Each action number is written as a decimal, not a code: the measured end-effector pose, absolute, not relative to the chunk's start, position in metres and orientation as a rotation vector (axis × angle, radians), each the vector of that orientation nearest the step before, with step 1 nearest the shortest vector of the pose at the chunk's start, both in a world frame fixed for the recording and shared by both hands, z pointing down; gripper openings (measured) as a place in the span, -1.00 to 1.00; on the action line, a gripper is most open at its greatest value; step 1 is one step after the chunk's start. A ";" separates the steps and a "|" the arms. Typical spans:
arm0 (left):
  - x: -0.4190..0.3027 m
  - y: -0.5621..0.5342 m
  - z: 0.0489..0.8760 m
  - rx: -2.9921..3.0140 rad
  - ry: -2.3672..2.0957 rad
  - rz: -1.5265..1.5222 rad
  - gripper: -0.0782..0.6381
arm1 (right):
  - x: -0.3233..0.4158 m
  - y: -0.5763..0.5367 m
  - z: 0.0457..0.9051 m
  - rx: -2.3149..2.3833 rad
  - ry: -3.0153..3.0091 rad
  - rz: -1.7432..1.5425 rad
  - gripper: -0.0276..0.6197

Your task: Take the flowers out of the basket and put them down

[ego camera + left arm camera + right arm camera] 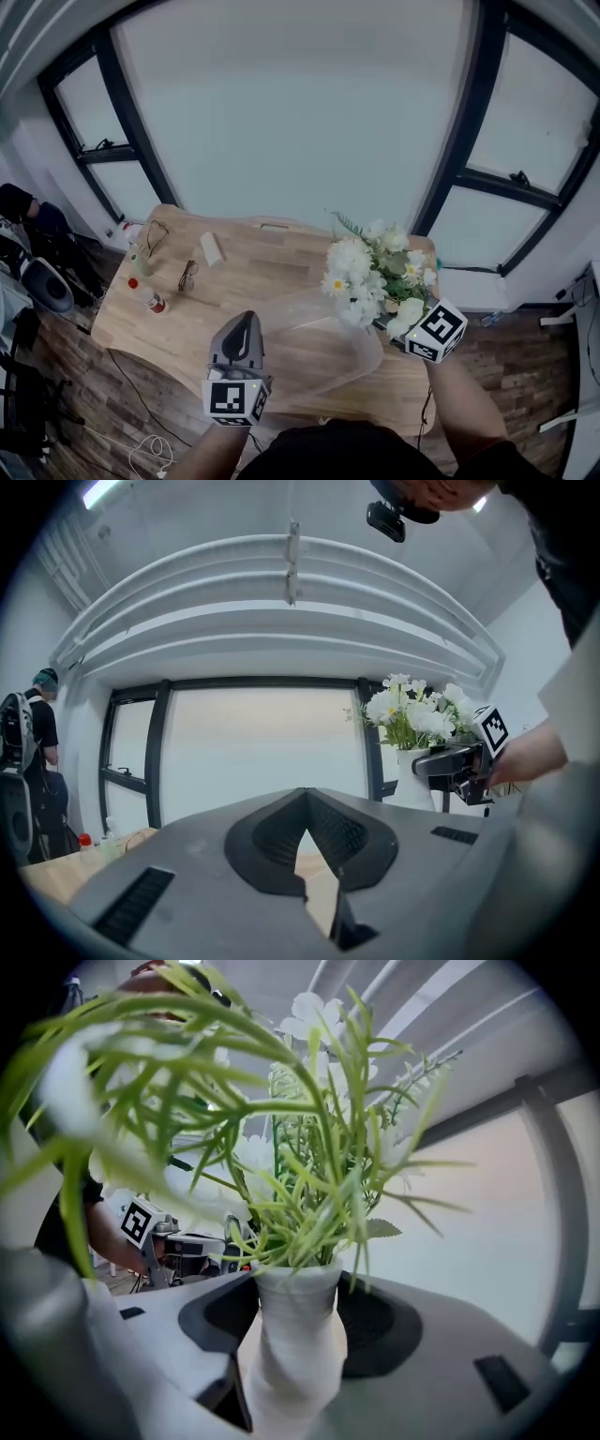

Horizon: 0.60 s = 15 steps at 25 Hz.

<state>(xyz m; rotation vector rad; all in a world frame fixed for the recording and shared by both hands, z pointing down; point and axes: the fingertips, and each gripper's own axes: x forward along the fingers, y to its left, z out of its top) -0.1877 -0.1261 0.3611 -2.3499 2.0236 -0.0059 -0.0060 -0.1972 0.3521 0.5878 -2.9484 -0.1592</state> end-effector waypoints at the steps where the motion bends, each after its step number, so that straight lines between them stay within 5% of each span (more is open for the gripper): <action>1: -0.183 -0.129 0.361 -2.362 2.009 -0.006 -0.77 | 0.000 -0.199 0.351 0.610 -2.943 -0.159 -0.05; 15: -0.145 -0.167 0.372 -2.481 1.892 0.016 -0.77 | 0.067 -0.218 0.356 0.896 -2.883 -0.135 -0.05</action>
